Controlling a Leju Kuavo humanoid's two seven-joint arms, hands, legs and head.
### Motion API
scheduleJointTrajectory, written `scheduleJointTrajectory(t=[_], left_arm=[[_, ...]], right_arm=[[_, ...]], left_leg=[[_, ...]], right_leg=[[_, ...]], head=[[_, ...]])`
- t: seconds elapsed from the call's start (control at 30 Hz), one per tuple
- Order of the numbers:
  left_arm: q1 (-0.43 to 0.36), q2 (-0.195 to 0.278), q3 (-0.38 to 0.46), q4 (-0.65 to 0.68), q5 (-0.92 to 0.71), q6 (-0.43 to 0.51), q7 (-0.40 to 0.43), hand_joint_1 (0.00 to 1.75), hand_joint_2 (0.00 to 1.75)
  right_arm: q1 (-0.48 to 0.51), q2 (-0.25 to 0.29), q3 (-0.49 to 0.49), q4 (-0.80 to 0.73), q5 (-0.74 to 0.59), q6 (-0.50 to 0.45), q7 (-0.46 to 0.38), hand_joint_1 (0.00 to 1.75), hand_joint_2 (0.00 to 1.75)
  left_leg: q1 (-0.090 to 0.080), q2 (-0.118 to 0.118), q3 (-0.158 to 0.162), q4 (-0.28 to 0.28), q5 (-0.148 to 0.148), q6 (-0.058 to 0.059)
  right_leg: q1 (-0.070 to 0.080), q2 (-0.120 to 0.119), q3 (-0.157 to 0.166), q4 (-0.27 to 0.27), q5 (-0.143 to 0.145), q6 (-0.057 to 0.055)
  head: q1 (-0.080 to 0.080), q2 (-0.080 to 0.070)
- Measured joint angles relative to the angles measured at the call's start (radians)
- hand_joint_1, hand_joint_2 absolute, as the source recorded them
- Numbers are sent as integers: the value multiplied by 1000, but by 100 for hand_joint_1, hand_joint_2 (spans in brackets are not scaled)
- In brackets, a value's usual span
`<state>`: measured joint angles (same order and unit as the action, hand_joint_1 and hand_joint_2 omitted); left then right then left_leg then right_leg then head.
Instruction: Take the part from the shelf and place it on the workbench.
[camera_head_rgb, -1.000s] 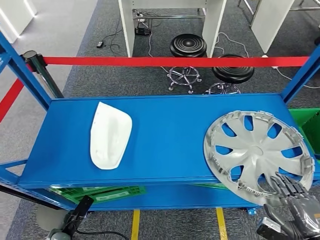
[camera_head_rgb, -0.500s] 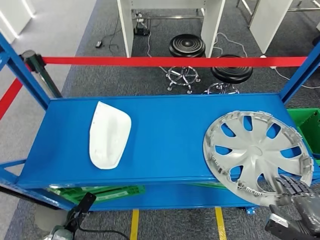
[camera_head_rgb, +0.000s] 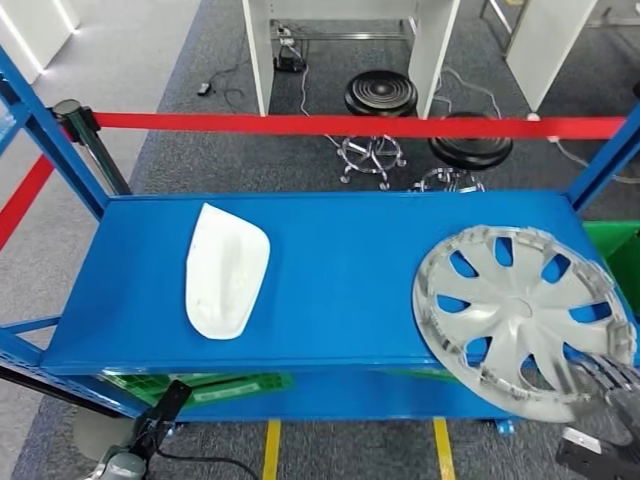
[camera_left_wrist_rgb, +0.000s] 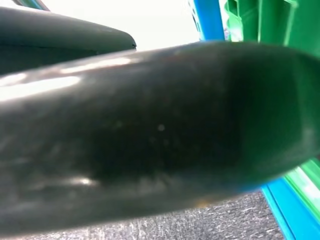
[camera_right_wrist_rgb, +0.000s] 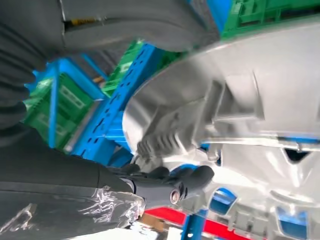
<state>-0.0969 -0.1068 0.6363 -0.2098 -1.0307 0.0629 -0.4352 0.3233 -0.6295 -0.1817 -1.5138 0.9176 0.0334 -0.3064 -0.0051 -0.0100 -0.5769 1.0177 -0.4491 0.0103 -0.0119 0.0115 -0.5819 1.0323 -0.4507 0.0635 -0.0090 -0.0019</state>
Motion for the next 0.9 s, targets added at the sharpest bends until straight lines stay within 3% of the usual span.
scheduleJointTrajectory(t=[0.07, 0.13, 0.23, 0.27, 0.3, 0.33, 0.4, 0.43, 0.5, 0.6, 0.67, 0.73, 0.77, 0.8, 0.83, 0.9], left_arm=[[-1, 0, 0, 0, 0, 0, 0, 0, 0], [-3, -2, -1, 0, 0, 0, 0, 0, 0], [-4, -4, -1, 0, 0, 0, 0, 0, 0], [-4, -3, -1, 0, 0, 0, 0, 0, 0], [-3, -3, -1, 0, 0, 0, 0, 0, 0], [-3, -3, -1, 0, 0, 0, 0, 0, 0], [-3, -3, -1, 0, 0, 0, 0, 0, 0], [-4, -3, -1, 0, 0, 0, 0, 0, 0], [-5, -4, -1, 0, -1, -1, 0, 0, 0], [-5, -4, -1, 0, -3, -2, 0, 0, 0], [-7, -4, -1, 0, -4, -2, 0, 0, 0], [-8, -3, 0, 0, -4, -2, 1, 0, 0], [-8, -4, 0, 0, -5, -3, 2, 0, 0], [-8, -4, 0, 0, -5, -3, 3, 0, 0], [-8, -4, -1, 0, -6, -3, 3, 0, 0], [-9, -4, -1, 0, -8, -4, 3, 0, 0]], right_arm=[[-4, -8, 1, 0, 0, 0, 0, 0, 175], [-8, -16, 1, 0, 0, 0, 0, 0, 175], [-9, -22, 1, 0, 0, 0, 0, 0, 175], [-9, -22, 1, 0, 0, 0, 0, 0, 175], [-9, -22, 1, 0, 0, 0, 0, 0, 175], [-9, -22, 1, 0, 0, 0, 1, 0, 175], [-9, -23, 1, 0, 0, 1, 1, 0, 175], [-8, -25, 2, 0, 0, 2, 2, 0, 175], [-7, -35, 4, 0, 1, 9, 8, 0, 175], [-7, -62, 16, 0, 6, 27, 22, 0, 175], [-11, -86, 26, 0, 7, 46, 29, 0, 175], [-18, -106, 39, 2, 6, 65, 34, 0, 175], [-20, -113, 46, 4, 6, 71, 35, 0, 175], [-23, -119, 55, 6, 7, 76, 36, 0, 175], [-26, -127, 63, 8, 8, 78, 36, 0, 175], [-36, -144, 82, 11, 11, 77, 35, 0, 175]], left_leg=[[2, -1, -1, 0, 0, -9], [3, 0, -18, 38, -29, -19], [5, 1, -103, 223, -120, -29], [5, 1, -126, 272, -134, -29], [5, 1, -133, 286, -127, -29], [5, 1, -122, 261, -102, -27], [5, 2, -59, 130, -31, -23], [5, 1, -30, 66, -10, -21], [4, 0, -6, 7, -1, -14], [5, 1, -7, -2, 2, 3], [9, 2, -5, -6, 5, 15], [8, 2, -5, -6, 4, 20], [7, 2, -5, -5, 3, 21], [7, 2, -4, -5, 3, 22], [7, 2, -2, -5, 2, 21], [7, 1, 2, -4, -1, 17]], right_leg=[[0, 0, -1, -1, 3, -13], [-3, -2, 0, -4, 5, -27], [-4, -5, -1, -5, 5, -36], [-4, -5, -1, -5, 5, -36], [-4, -5, -1, -5, 5, -36], [-4, -5, 0, -5, 5, -36], [-4, -5, 2, -4, 4, -33], [-3, -4, 0, -2, 4, -29], [0, -3, -5, -2, 6, -18], [-2, -3, -12, -2, 4, -1], [-3, -4, -46, 66, -37, 7], [-3, -5, -109, 201, -98, 12], [-3, -5, -136, 255, -115, 14], [-3, -5, -148, 277, -113, 14], [-3, -5, -141, 259, -92, 14], [-6, -5, -80, 133, -24, 14]], head=[[-1, 0], [-4, 0], [-9, 0], [-9, 0], [-9, 0], [-9, 0], [-9, 0], [-8, 0], [-8, 0], [-7, 0], [-2, 0], [1, 0], [1, 0], [2, 0], [1, 0], [2, 0]])
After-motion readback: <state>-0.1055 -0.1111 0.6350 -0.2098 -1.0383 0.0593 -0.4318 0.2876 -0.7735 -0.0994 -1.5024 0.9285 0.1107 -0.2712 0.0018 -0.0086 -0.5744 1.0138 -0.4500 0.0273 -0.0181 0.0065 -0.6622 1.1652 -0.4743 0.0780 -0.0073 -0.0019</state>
